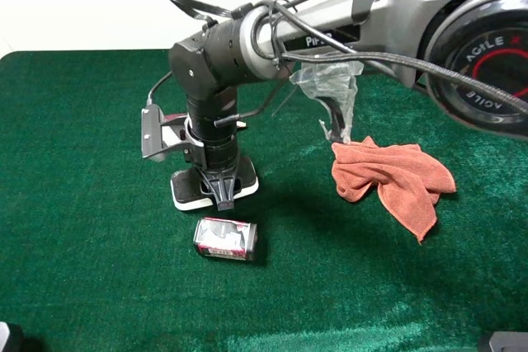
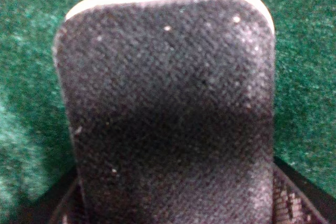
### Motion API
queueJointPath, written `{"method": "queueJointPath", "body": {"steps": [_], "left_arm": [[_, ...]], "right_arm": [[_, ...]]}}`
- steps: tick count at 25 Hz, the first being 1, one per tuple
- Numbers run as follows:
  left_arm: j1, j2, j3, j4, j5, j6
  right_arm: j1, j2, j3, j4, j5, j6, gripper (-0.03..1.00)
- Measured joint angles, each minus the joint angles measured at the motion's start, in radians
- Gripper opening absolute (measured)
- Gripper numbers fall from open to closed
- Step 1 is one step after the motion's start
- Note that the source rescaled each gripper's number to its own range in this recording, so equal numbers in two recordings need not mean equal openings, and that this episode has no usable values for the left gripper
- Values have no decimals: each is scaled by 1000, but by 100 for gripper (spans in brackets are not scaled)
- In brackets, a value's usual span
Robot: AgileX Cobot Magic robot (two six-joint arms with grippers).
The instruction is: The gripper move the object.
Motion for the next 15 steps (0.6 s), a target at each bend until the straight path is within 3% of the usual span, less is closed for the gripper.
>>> {"method": "queueJointPath", "body": {"steps": [8,15], "left_arm": [[0,0,0,0,0,0],[0,0,0,0,0,0]], "right_arm": [[-12,-2,-154,14,131,0,1],[-117,-46,-201,16,204,-26,1]]}}
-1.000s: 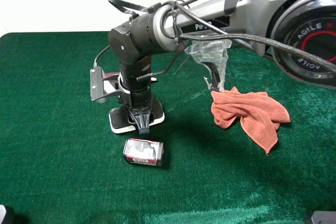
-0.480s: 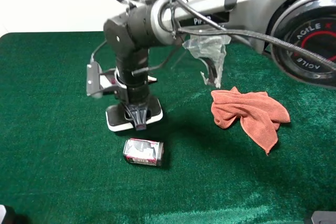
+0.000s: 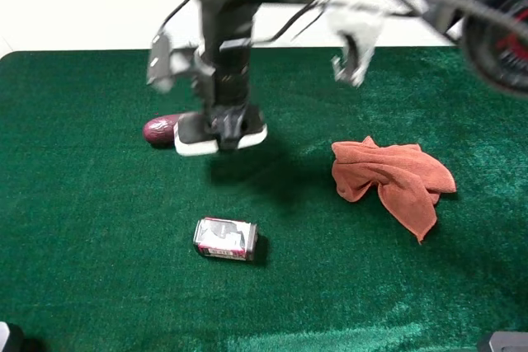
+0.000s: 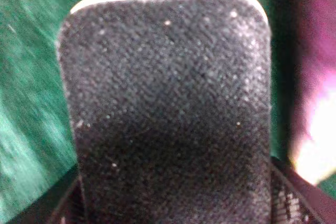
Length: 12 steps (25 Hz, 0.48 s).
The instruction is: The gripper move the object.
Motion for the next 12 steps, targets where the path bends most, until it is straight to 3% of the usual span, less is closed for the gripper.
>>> {"method": "queueJointPath", "body": {"steps": [6,12], "left_arm": [[0,0,0,0,0,0],[0,0,0,0,0,0]], "right_arm": [[-164,-76,-3,-4,42,-27,1],[-416,-100,-3,-9,55,-38,1]]}}
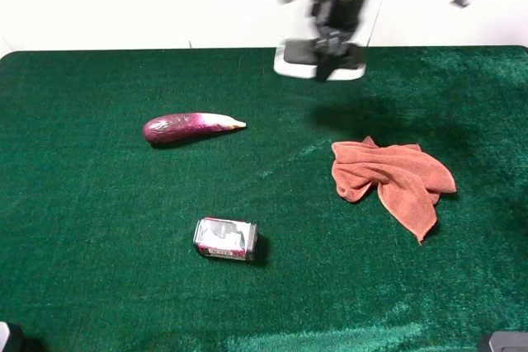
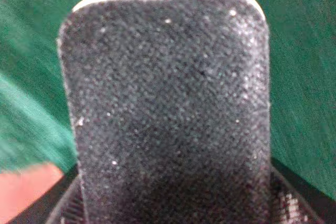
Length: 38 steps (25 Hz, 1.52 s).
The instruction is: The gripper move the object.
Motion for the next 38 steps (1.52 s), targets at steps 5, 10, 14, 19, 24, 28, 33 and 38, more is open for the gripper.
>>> {"method": "queueJointPath", "body": {"steps": [5,10,14,19,24,28,33,38], "left_arm": [[0,0,0,0,0,0],[0,0,0,0,0,0],[0,0,0,0,0,0],[0,0,0,0,0,0],[0,0,0,0,0,0],[0,0,0,0,0,0],[0,0,0,0,0,0],[0,0,0,0,0,0]], "right_arm": [[-187,0,0,-3,3,-15,1],[-347,0,0,-2,12,-23,1],[-452,0,0,20,20,-23,1],[-553,-1,30,36,9,20,0],[-589,-1,131,43,-68,45,0],[-589,-1,220,56,-154,45,0],[-589,-1,302,60,-247,45,0],[-589,-1,345,65,-305,45,0]]}}
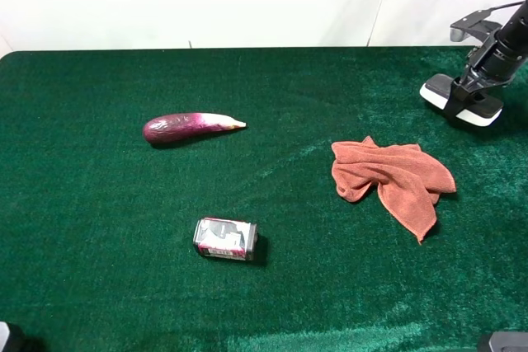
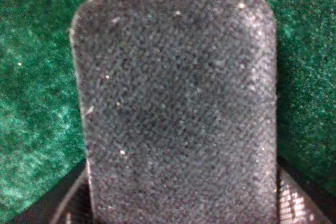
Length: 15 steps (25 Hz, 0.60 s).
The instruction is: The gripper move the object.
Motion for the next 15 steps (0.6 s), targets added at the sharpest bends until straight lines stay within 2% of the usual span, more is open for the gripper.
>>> {"method": "queueJointPath", "body": {"steps": [8,15], "left_arm": [[0,0,0,0,0,0],[0,0,0,0,0,0]], "right_arm": [[0,0,5,3,-39,40,0],[0,0,5,3,-31,60,0]]}}
